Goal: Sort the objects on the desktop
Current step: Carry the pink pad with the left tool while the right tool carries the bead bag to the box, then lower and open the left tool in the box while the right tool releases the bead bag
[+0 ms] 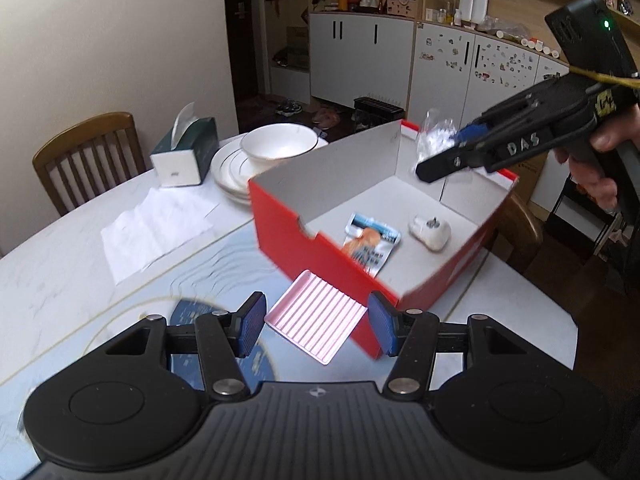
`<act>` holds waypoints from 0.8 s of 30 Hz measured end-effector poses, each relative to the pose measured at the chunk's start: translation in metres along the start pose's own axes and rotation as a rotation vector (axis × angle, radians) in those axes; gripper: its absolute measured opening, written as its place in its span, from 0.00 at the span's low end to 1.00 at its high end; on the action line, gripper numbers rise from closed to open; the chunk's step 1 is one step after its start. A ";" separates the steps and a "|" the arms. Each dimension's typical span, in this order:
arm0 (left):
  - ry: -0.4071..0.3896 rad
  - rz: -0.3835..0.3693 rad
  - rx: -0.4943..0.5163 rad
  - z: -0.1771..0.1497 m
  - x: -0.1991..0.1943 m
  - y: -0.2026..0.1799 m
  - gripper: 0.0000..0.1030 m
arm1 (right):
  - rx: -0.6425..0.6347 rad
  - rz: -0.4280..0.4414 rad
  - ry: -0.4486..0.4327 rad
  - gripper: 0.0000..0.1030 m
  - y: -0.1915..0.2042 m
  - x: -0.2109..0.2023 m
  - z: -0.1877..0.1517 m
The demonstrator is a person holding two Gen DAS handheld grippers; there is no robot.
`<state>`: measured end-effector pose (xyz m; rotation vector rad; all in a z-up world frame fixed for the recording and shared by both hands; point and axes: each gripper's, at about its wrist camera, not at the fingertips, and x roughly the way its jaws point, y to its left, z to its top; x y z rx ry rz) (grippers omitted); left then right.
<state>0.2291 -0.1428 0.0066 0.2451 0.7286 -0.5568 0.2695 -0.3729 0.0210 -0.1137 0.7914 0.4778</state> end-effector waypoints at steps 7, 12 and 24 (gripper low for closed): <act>-0.010 -0.021 0.048 0.037 0.031 -0.020 0.53 | 0.016 -0.019 0.037 0.38 -0.034 0.013 -0.004; 0.002 -0.040 0.084 0.057 0.058 -0.037 0.53 | 0.025 -0.040 0.068 0.38 -0.054 0.024 -0.006; 0.130 -0.049 0.135 0.076 0.131 -0.062 0.53 | 0.029 -0.053 0.209 0.38 -0.076 0.075 -0.010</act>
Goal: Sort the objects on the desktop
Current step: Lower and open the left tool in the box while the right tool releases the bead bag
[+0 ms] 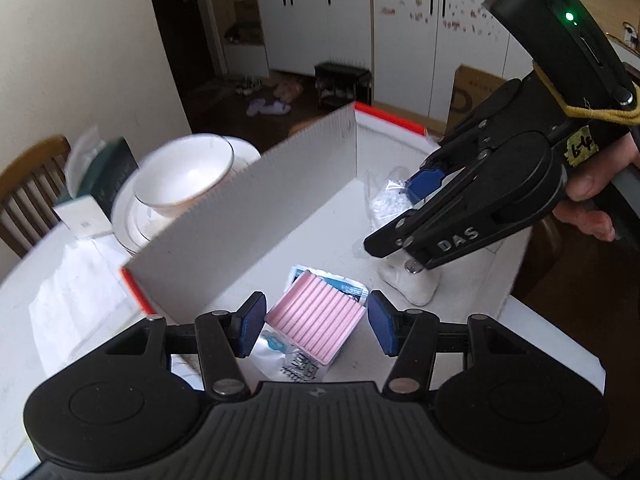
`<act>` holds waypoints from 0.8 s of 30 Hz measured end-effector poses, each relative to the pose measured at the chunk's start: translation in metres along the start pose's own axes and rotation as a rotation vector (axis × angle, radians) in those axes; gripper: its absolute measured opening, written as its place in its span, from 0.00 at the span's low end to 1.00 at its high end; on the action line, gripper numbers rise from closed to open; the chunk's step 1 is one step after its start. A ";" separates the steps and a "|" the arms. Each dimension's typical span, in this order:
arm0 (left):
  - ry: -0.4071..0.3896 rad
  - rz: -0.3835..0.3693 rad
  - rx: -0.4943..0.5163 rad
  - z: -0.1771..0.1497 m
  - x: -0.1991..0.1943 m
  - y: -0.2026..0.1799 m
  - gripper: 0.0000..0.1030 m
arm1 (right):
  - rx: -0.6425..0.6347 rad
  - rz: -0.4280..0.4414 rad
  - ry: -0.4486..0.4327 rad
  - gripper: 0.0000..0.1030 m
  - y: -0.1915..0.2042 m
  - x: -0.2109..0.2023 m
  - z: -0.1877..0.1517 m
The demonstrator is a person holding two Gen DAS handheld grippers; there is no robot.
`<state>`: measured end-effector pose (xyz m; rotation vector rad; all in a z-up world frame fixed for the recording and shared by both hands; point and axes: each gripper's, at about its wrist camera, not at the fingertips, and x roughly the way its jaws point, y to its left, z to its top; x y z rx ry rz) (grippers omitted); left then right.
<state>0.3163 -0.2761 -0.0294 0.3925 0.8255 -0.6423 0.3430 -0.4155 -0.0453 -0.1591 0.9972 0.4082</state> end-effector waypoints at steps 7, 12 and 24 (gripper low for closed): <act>0.084 -0.013 -0.004 0.001 0.031 0.000 0.53 | -0.001 0.005 0.090 0.38 -0.001 0.027 0.000; 0.141 -0.025 -0.015 0.001 0.047 0.000 0.53 | -0.007 0.000 0.134 0.38 -0.001 0.039 0.001; 0.251 -0.038 -0.064 -0.001 0.067 0.002 0.53 | 0.009 -0.006 0.194 0.40 -0.003 0.054 0.000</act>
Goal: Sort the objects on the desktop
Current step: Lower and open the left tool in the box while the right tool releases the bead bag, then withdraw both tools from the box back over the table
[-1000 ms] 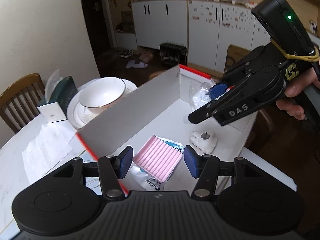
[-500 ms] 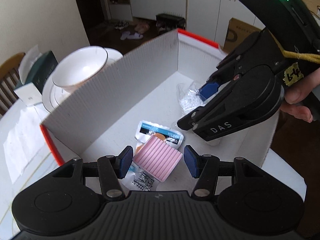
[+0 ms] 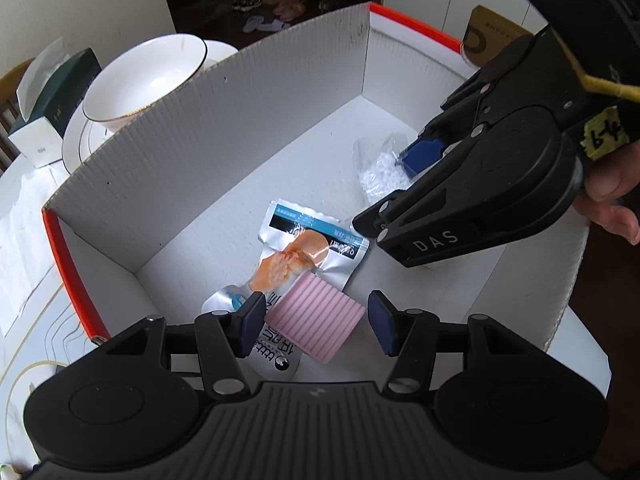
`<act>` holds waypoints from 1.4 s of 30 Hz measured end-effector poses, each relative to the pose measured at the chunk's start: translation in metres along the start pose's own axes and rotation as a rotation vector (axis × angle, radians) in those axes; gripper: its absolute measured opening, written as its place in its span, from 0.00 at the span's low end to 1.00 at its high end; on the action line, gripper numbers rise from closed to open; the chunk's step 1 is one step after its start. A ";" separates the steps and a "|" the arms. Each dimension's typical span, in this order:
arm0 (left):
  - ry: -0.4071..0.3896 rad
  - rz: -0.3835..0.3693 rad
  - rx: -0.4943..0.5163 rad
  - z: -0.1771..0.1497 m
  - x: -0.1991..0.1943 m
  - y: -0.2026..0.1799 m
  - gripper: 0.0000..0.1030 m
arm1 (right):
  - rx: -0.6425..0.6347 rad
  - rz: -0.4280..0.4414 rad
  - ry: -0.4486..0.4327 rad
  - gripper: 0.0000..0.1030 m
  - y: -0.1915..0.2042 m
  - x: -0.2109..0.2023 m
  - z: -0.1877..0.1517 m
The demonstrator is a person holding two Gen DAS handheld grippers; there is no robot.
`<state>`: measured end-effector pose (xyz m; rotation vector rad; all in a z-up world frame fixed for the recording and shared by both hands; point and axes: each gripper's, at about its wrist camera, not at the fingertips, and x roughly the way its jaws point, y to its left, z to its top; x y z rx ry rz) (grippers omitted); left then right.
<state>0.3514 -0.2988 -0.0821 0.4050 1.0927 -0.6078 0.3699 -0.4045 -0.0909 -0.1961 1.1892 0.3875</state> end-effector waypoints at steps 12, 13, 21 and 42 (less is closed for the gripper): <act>0.006 -0.047 -0.025 -0.002 -0.007 0.002 0.60 | 0.012 0.019 -0.009 0.57 0.000 -0.002 0.002; -0.009 -0.047 -0.030 -0.004 -0.011 0.002 0.60 | 0.015 0.023 -0.016 0.58 0.000 -0.004 0.001; -0.156 -0.042 -0.081 -0.017 -0.046 0.002 0.62 | 0.019 0.060 -0.096 0.59 0.003 -0.031 -0.007; -0.422 0.139 -0.206 -0.093 -0.145 0.027 0.72 | 0.049 0.046 -0.412 0.72 0.055 -0.115 -0.037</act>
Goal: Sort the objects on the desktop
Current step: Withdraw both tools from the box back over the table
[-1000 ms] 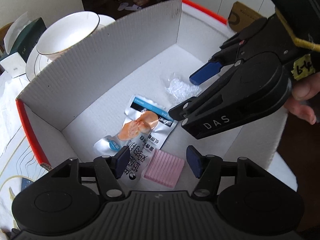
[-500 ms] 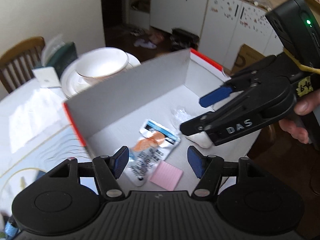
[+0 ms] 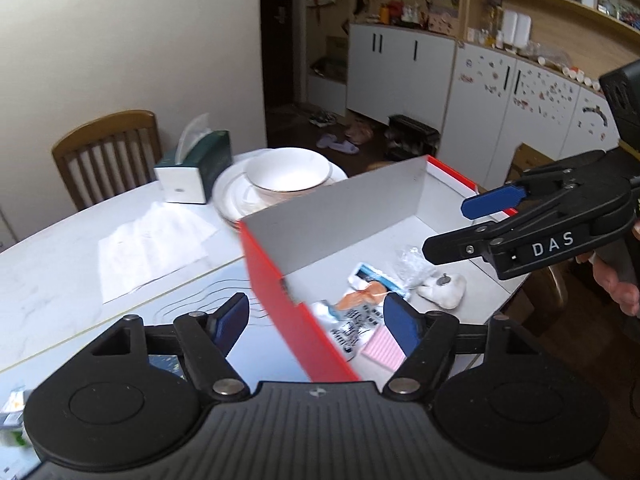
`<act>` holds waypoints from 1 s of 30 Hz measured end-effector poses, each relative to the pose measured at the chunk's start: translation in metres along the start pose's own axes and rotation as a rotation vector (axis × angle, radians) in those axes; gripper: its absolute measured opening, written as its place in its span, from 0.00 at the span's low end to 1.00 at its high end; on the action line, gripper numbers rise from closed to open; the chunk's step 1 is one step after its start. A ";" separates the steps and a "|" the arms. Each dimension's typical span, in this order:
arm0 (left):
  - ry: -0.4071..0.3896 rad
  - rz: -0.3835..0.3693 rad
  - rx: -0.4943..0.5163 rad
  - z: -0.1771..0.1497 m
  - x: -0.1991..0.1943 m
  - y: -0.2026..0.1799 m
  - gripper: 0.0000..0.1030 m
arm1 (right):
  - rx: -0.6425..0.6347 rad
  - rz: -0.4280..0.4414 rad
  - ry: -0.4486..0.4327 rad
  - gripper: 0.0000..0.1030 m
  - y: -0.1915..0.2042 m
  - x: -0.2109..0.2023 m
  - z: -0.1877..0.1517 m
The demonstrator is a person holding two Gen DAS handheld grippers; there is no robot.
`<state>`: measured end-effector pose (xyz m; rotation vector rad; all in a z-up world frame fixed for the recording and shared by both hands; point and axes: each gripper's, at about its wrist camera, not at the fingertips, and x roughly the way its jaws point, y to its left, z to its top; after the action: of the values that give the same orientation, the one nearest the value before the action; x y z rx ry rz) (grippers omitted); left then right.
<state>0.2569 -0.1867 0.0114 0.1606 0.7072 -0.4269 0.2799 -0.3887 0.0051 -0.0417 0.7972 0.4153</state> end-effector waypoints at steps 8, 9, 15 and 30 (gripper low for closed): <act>-0.028 0.050 -0.063 -0.025 -0.032 0.036 0.83 | -0.021 -0.009 -0.074 0.74 0.046 -0.009 -0.003; -0.028 0.050 -0.077 -0.029 -0.035 0.043 0.84 | -0.025 -0.009 -0.078 0.74 0.052 -0.009 -0.004; -0.039 0.076 -0.150 -0.052 -0.058 0.081 0.99 | -0.033 0.001 -0.076 0.76 0.090 -0.003 -0.011; -0.057 0.143 -0.213 -0.109 -0.096 0.162 1.00 | -0.049 0.037 -0.026 0.76 0.183 0.025 -0.029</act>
<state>0.1971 0.0211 -0.0076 -0.0019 0.6753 -0.2168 0.2066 -0.2178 -0.0105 -0.0672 0.7626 0.4701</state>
